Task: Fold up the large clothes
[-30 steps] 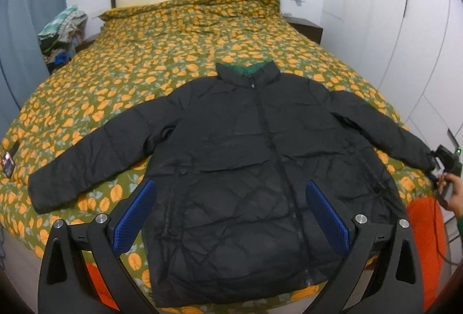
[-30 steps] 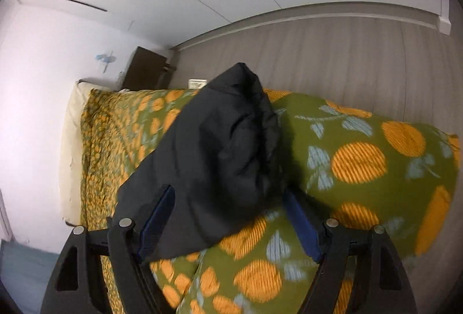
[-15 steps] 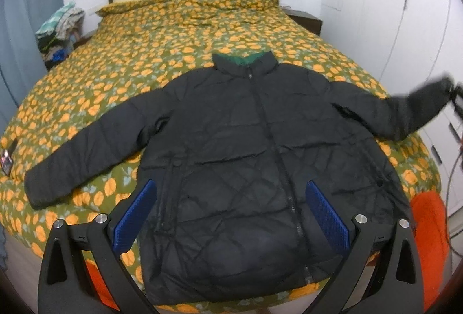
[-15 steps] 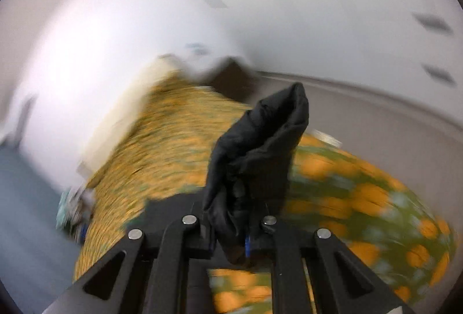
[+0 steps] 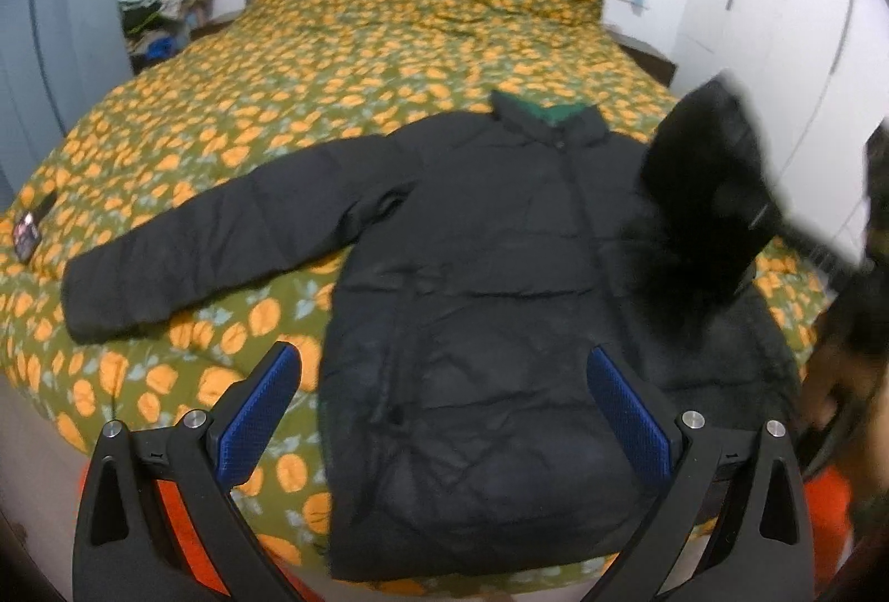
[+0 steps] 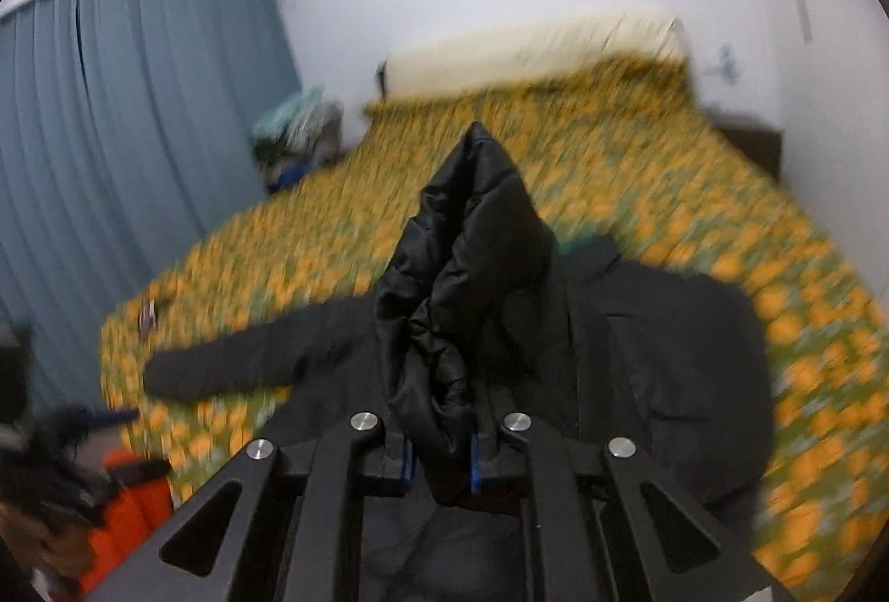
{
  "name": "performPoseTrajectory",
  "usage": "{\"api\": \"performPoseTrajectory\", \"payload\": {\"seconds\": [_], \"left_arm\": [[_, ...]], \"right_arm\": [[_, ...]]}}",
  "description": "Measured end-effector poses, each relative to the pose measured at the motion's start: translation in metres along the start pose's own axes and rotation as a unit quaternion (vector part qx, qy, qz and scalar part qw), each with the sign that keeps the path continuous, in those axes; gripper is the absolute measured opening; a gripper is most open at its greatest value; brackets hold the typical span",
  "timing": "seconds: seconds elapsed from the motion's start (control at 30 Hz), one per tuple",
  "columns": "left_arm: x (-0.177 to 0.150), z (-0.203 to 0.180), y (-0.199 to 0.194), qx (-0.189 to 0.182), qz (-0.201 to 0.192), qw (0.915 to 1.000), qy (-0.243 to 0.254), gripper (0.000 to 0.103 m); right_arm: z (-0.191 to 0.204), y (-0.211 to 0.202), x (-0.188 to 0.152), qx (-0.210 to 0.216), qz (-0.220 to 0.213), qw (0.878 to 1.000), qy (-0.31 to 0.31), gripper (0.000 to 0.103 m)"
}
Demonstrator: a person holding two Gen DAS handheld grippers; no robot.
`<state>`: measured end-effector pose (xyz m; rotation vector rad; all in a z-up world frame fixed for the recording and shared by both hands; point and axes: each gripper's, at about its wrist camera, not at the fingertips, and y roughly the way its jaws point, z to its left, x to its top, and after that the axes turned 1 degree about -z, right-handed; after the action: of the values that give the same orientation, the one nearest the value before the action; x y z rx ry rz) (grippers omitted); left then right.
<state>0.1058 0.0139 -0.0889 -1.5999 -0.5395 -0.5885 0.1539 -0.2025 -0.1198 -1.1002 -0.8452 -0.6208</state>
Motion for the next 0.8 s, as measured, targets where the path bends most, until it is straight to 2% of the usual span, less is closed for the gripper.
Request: {"api": "performPoseTrajectory", "payload": {"seconds": [0.13, 0.17, 0.2, 0.23, 0.27, 0.3, 0.33, 0.43, 0.53, 0.6, 0.63, 0.67, 0.7, 0.73, 0.77, 0.8], "left_arm": [[-0.011, 0.009, 0.017, -0.005, 0.017, 0.9998, -0.008, 0.102], [-0.012, 0.01, 0.022, -0.011, 0.022, 0.9996, -0.01, 0.102], [-0.014, 0.01, 0.028, -0.022, 0.029, 0.9992, -0.015, 0.102], [-0.017, 0.01, 0.034, -0.041, 0.035, 0.9983, -0.023, 0.102], [-0.018, 0.01, 0.038, -0.059, 0.039, 0.9971, -0.029, 0.102], [-0.019, 0.009, 0.043, -0.083, 0.042, 0.9949, -0.038, 0.102], [-0.019, 0.008, 0.048, -0.104, 0.046, 0.9925, -0.046, 0.102], [-0.012, -0.007, 0.071, -0.151, 0.061, 0.9858, -0.04, 0.102], [-0.005, -0.032, 0.109, -0.179, 0.099, 0.9784, -0.032, 0.102], [0.0, -0.047, 0.136, -0.178, 0.127, 0.975, -0.036, 0.1], [0.002, -0.055, 0.149, -0.17, 0.138, 0.9752, -0.033, 0.093], [0.003, -0.063, 0.156, -0.158, 0.144, 0.9766, -0.025, 0.066], [0.005, -0.071, 0.162, -0.14, 0.151, 0.9785, -0.011, 0.047], [0.01, -0.081, 0.168, -0.121, 0.159, 0.9798, 0.008, 0.02], [0.014, -0.085, 0.167, -0.117, 0.159, 0.9802, 0.012, 0.012], [0.024, -0.09, 0.165, -0.113, 0.155, 0.9812, 0.019, 0.01]], "right_arm": [[0.024, 0.057, -0.057, 0.005, 0.063, 0.998, -0.001, 0.014], [0.029, 0.067, -0.07, 0.005, 0.074, 0.997, 0.003, 0.017], [0.031, 0.075, -0.082, 0.009, 0.089, 0.996, 0.012, 0.024], [0.032, 0.074, -0.094, 0.016, 0.1, 0.995, 0.02, 0.034], [0.033, 0.077, -0.103, 0.03, 0.12, 0.992, 0.036, 0.066], [0.032, 0.076, -0.108, 0.048, 0.13, 0.989, 0.05, 0.081], [0.033, 0.068, -0.114, 0.067, 0.129, 0.987, 0.063, 0.081], [0.036, 0.04, -0.119, 0.082, 0.123, 0.987, 0.059, 0.081], [0.023, 0.012, -0.123, 0.085, 0.12, 0.987, 0.07, 0.082], [0.014, -0.009, -0.126, 0.078, 0.112, 0.987, 0.083, 0.082], [0.012, -0.014, -0.123, 0.076, 0.109, 0.987, 0.085, 0.082], [0.008, -0.024, -0.124, 0.073, 0.101, 0.988, 0.087, 0.082], [0.005, -0.032, -0.123, 0.067, 0.095, 0.99, 0.086, 0.082], [0.002, -0.037, -0.122, 0.061, 0.091, 0.99, 0.085, 0.082], [-0.002, -0.045, -0.122, 0.053, 0.086, 0.991, 0.084, 0.082], [-0.007, -0.052, -0.12, 0.043, 0.08, 0.992, 0.087, 0.082]]}}
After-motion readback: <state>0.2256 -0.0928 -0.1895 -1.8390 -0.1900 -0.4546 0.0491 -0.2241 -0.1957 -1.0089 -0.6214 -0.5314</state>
